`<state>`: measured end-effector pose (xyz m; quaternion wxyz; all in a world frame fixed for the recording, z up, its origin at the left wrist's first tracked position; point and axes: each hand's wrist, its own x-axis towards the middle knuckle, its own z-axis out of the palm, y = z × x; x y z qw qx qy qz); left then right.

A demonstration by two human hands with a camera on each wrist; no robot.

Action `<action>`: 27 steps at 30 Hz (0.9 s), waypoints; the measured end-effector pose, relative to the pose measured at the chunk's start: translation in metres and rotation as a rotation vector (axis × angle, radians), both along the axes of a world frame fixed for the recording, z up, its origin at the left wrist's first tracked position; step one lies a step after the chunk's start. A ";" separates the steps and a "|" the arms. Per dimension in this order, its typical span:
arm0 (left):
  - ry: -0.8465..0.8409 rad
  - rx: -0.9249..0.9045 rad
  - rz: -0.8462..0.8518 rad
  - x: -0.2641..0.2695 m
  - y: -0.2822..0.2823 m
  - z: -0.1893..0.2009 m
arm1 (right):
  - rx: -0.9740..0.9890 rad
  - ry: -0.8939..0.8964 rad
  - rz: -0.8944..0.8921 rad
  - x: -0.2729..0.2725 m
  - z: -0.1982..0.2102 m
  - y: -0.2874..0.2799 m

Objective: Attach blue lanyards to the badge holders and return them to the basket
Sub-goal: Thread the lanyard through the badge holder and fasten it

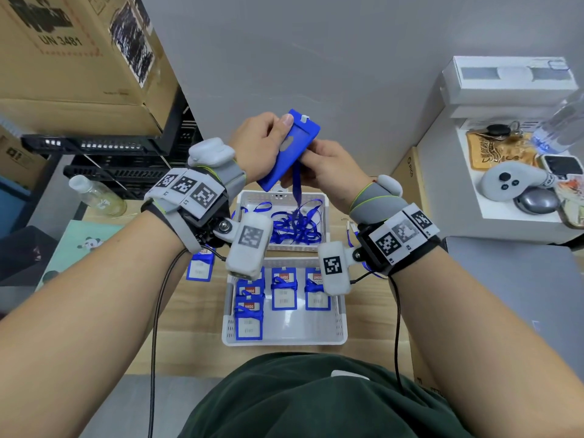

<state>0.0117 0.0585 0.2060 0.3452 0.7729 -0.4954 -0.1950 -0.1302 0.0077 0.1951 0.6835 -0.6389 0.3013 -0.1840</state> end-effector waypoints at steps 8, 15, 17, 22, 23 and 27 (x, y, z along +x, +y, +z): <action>-0.112 0.010 0.140 0.007 -0.002 -0.002 | 0.096 -0.007 0.048 0.003 -0.002 0.006; 0.207 -0.031 0.025 0.006 0.004 -0.010 | 0.016 0.029 -0.190 0.006 -0.017 0.001; 0.240 -0.008 0.033 0.002 0.007 -0.014 | 0.047 0.040 -0.218 0.007 -0.019 0.002; 0.108 -0.016 0.152 -0.001 0.006 -0.013 | -0.001 0.209 -0.110 0.010 -0.017 0.006; 0.080 -0.017 0.161 0.002 0.006 -0.012 | -0.035 0.243 -0.068 0.010 -0.017 0.006; -0.117 0.040 0.106 0.010 0.008 -0.004 | -0.075 0.287 0.120 0.003 -0.012 0.007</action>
